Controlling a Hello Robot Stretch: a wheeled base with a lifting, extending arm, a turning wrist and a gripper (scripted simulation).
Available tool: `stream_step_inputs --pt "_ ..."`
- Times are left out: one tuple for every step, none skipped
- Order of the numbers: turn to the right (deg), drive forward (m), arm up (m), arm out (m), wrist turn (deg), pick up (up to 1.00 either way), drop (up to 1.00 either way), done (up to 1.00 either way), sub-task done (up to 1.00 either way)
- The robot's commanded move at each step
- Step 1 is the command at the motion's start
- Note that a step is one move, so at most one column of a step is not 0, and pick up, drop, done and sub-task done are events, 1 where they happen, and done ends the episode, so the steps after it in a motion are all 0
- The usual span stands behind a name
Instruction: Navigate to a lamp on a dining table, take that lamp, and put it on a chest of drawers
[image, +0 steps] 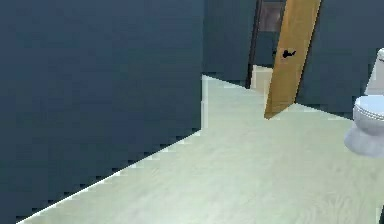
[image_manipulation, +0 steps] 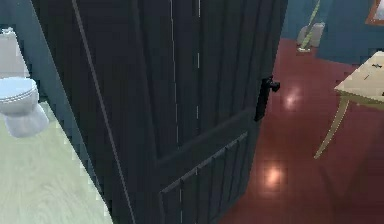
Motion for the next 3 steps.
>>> stream_step_inputs --pt "-45.0 0.0 0.0 0.0 0.0 0.0 0.0 0.0 0.0" --pt "-45.0 0.0 0.0 0.0 0.0 0.0 0.0 0.0 0.0" --pt "-33.0 0.0 0.0 0.0 0.0 0.0 0.0 0.0 0.0"
